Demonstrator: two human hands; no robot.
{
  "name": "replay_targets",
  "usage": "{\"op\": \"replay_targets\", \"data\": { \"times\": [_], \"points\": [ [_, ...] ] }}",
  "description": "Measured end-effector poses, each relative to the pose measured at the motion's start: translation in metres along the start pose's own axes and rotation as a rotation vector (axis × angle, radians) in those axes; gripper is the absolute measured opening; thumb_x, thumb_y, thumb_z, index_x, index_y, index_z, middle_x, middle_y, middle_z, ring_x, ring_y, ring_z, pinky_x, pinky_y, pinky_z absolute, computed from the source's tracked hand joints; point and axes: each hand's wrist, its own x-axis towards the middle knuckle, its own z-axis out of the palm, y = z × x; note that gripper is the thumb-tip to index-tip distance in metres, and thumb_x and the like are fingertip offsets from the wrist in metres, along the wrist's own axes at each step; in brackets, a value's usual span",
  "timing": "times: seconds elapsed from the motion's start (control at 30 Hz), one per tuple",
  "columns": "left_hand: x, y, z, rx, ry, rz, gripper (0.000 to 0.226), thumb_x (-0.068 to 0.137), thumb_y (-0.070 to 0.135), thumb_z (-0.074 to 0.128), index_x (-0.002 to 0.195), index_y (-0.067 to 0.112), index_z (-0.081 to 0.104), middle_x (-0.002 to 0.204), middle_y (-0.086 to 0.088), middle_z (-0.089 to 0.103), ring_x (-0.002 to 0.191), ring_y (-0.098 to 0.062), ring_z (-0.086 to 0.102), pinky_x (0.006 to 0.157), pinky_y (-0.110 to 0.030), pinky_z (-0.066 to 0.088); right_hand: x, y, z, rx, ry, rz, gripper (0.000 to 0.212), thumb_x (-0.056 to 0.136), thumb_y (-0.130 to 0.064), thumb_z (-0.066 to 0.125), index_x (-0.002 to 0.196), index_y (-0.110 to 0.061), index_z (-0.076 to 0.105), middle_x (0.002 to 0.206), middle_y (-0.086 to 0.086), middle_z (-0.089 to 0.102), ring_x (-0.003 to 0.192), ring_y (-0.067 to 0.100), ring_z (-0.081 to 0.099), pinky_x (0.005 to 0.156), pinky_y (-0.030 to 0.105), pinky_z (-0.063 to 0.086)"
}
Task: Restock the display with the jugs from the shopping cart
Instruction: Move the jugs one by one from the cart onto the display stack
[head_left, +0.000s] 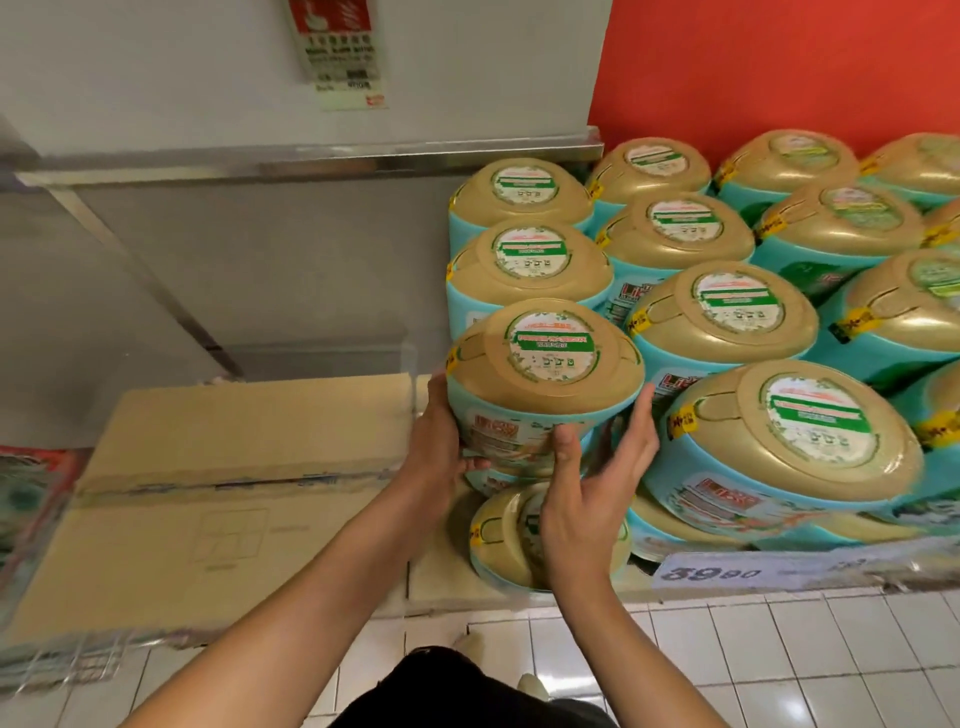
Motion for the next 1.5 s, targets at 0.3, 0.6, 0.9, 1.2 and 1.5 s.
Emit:
{"op": "replay_targets", "data": {
  "times": [0.3,0.6,0.9,1.2,1.5],
  "points": [
    [-0.013,-0.006,0.011,0.009,0.038,0.127,0.057,0.104,0.068,0.026,0.099,0.034,0.071,0.077,0.015,0.079,0.069,-0.002,0.075,0.049,-0.025,0.056,-0.015,0.007,-0.006,-0.027,-0.123,0.094,0.072,0.11,-0.041,0.05,0.169,-0.026,0.012,0.175,-0.011,0.013,0.159,-0.002,0.011,0.128,0.022,0.019],
    [-0.05,-0.033,-0.017,-0.034,0.089,0.23,0.043,0.11,0.051,0.037,0.114,0.016,0.063,0.093,0.0,0.072,0.084,-0.015,0.07,0.079,-0.041,0.059,-0.048,0.01,-0.031,0.04,-0.202,0.123,0.065,0.11,-0.029,0.055,0.166,-0.025,0.023,0.168,-0.007,0.027,0.155,0.003,0.026,0.126,0.027,0.03],
    [-0.146,-0.096,-0.148,-0.09,0.212,0.258,0.036,0.106,0.03,0.049,0.118,-0.001,0.063,0.104,-0.015,0.065,0.092,-0.03,0.064,0.078,-0.04,0.052,-0.172,0.008,-0.01,0.062,-0.634,0.086,0.036,0.101,-0.03,0.056,0.136,-0.029,0.05,0.138,-0.008,0.055,0.131,0.024,0.054,0.109,0.047,0.047],
    [-0.26,-0.189,-0.394,-0.264,0.599,0.242,0.028,0.111,0.022,0.045,0.111,0.004,0.067,0.106,-0.022,0.069,0.093,-0.031,0.069,0.077,-0.041,0.058,-0.321,-0.035,0.088,-0.014,-1.339,-0.088,0.024,0.102,-0.036,0.055,0.126,-0.033,0.056,0.125,-0.011,0.064,0.122,0.015,0.063,0.103,0.03,0.051],
    [-0.355,-0.262,-0.586,-0.3,0.848,0.219,0.025,0.105,0.031,0.05,0.109,0.015,0.069,0.104,-0.011,0.073,0.097,-0.031,0.072,0.08,-0.038,0.059,-0.473,-0.068,0.19,-0.076,-1.715,-0.012,0.025,0.101,-0.044,0.056,0.125,-0.038,0.061,0.126,-0.013,0.07,0.122,0.013,0.066,0.099,0.014,0.047]
  ]
}}
